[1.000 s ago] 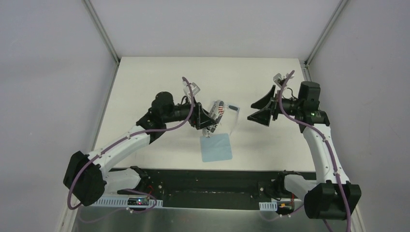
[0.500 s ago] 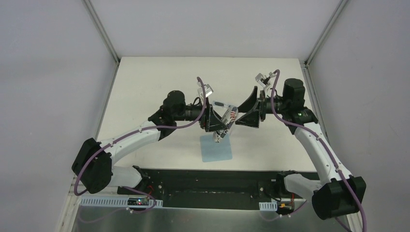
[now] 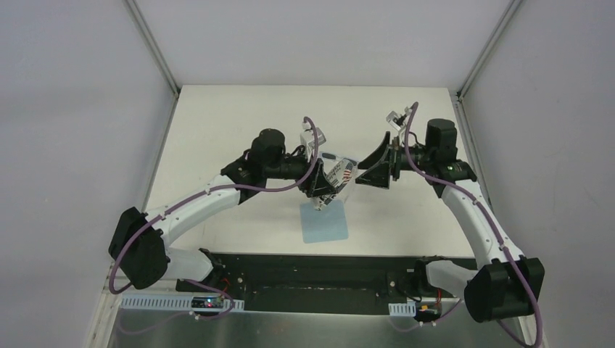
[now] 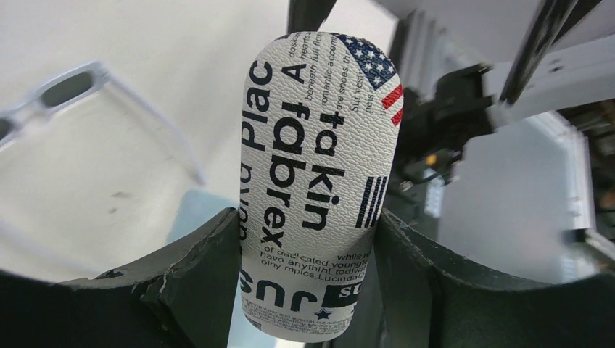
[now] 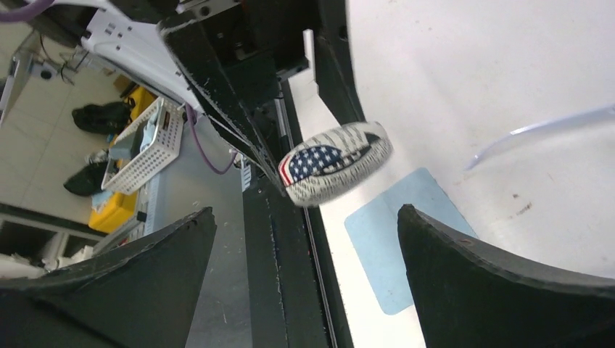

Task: Organize the sunglasses

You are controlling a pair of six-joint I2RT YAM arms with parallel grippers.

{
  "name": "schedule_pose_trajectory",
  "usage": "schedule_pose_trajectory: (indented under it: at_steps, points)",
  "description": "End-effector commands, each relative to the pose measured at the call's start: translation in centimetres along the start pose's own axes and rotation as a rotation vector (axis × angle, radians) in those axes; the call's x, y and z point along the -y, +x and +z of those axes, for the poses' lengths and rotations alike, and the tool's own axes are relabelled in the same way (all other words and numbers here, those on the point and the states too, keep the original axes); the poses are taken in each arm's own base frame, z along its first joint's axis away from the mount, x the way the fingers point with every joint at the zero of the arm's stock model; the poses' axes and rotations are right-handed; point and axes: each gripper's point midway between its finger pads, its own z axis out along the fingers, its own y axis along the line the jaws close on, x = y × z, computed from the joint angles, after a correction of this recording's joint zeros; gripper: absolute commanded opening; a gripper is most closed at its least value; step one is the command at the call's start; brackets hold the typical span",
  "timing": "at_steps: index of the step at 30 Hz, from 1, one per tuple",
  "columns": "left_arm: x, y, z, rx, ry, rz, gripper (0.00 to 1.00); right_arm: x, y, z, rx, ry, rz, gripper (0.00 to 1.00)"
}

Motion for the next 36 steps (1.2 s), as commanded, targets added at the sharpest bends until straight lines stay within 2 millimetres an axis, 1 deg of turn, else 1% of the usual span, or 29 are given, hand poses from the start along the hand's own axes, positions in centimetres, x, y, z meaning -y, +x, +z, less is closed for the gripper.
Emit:
schedule_pose_trajectory:
  at_steps: [1, 4, 8, 11, 13, 16, 19, 22, 26, 29, 31, 34, 36]
  points:
    - [-3.9, 2.9, -2.1, -0.186, -0.231, 0.185, 0.00, 1.3, -0.9, -1.6, 0.025, 0.002, 0.075, 1.00]
    - [-5.1, 4.3, -2.9, -0.230, -0.322, 0.278, 0.00, 3.0, -1.0, -2.3, 0.034, 0.037, 0.137, 1.00]
    - [-6.0, 6.7, -3.0, -0.319, -0.442, 0.469, 0.00, 6.0, 0.0, -2.1, -0.012, 0.146, 0.209, 0.99]
    - [-6.5, 8.2, -2.8, -0.403, -0.529, 0.654, 0.00, 6.5, 1.5, -1.1, -0.124, 0.148, 0.224, 0.96]
    - [-6.5, 8.5, -2.5, -0.428, -0.569, 0.758, 0.00, 6.4, 2.6, 0.1, -0.214, 0.156, 0.208, 0.94]
    - [-5.9, 7.8, -2.0, -0.392, -0.627, 0.853, 0.00, 6.7, 3.8, 1.1, -0.282, 0.159, 0.226, 0.93]
    - [-4.7, 6.1, -1.5, -0.297, -0.666, 0.900, 0.00, 7.1, 5.5, 1.4, -0.335, 0.149, 0.276, 0.92]
    - [-4.0, 5.0, -1.4, -0.236, -0.688, 0.932, 0.00, 6.4, 6.9, 1.8, -0.378, 0.083, 0.319, 0.90]
    - [-4.0, 4.9, -1.1, -0.242, -0.712, 0.955, 0.00, 4.7, 7.3, 2.6, -0.402, 0.010, 0.312, 0.90]
    - [-3.8, 4.7, -0.8, -0.231, -0.711, 0.946, 0.00, 4.5, 7.6, 3.2, -0.418, 0.022, 0.291, 0.90]
    - [-3.6, 4.5, -0.6, -0.215, -0.708, 0.936, 0.00, 4.7, 7.8, 3.5, -0.419, 0.029, 0.288, 0.87]
    - [-3.1, 4.0, -0.4, -0.190, -0.703, 0.922, 0.00, 4.7, 8.2, 3.8, -0.430, 0.021, 0.297, 0.79]
    - [-2.7, 3.7, -0.2, -0.174, -0.692, 0.915, 0.00, 4.5, 8.1, 4.0, -0.429, 0.002, 0.301, 0.76]
